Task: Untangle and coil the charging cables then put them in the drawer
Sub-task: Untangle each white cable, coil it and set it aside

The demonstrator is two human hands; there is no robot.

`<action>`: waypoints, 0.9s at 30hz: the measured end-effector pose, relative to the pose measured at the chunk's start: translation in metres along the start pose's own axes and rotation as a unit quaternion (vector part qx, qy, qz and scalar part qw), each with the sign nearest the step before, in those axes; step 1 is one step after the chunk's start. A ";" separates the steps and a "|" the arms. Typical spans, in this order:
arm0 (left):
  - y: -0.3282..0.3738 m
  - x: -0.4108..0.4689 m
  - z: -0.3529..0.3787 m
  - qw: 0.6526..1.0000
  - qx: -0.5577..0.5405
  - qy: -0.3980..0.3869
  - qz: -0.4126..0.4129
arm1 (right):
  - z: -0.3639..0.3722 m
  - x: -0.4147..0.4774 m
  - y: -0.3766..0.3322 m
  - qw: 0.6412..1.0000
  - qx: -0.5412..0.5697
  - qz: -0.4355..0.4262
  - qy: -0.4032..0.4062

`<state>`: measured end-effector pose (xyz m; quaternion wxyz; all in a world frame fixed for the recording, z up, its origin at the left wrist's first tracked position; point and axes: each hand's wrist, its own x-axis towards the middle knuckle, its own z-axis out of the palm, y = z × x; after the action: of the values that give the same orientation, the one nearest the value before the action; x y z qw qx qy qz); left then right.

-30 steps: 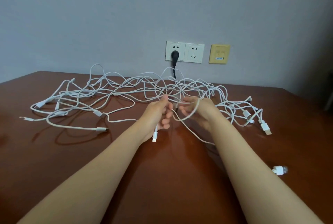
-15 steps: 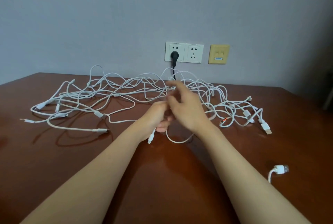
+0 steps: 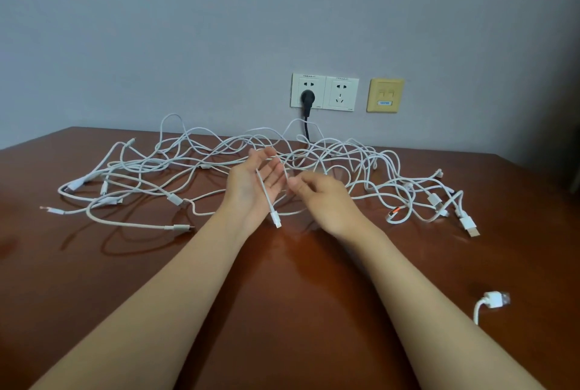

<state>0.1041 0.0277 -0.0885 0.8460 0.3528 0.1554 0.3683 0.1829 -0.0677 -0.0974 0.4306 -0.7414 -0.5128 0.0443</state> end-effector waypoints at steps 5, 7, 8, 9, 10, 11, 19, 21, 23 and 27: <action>0.002 -0.001 0.001 0.999 -0.044 0.003 -0.011 | 0.009 0.001 0.004 0.999 -0.025 -0.008 -0.040; 0.003 0.000 -0.002 0.999 -0.043 -0.014 -0.005 | 0.011 0.001 0.002 0.999 -0.016 -0.010 -0.044; 0.004 0.000 -0.003 0.999 -0.032 -0.019 -0.005 | 0.011 0.003 0.001 0.999 -0.009 -0.011 -0.049; 0.004 0.001 -0.005 0.999 -0.020 -0.025 -0.007 | 0.010 0.003 -0.001 0.998 -0.006 -0.010 -0.059; 0.005 0.001 -0.006 0.999 -0.011 -0.031 -0.012 | 0.010 0.003 -0.002 0.997 -0.005 -0.006 -0.070; 0.005 0.001 -0.007 0.999 -0.004 -0.038 -0.019 | 0.009 0.002 -0.003 0.997 -0.001 0.000 -0.083; 0.005 -0.001 -0.003 0.996 0.025 -0.091 0.000 | 0.012 -0.003 -0.012 0.994 0.020 0.020 -0.107; 0.005 -0.002 -0.003 0.996 0.050 -0.078 0.000 | 0.013 -0.004 -0.012 0.993 0.000 0.006 -0.118; 0.004 -0.003 -0.002 0.995 0.079 -0.052 -0.011 | 0.016 -0.003 -0.014 0.993 0.017 0.010 -0.120; 0.000 -0.005 0.005 0.993 0.085 -0.039 -0.070 | 0.017 0.000 -0.015 0.994 0.072 0.024 -0.077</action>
<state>0.1038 0.0219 -0.0848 0.8423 0.4255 0.1771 0.2795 0.1632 -0.0560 -0.0974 0.4406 -0.7153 -0.5218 0.1484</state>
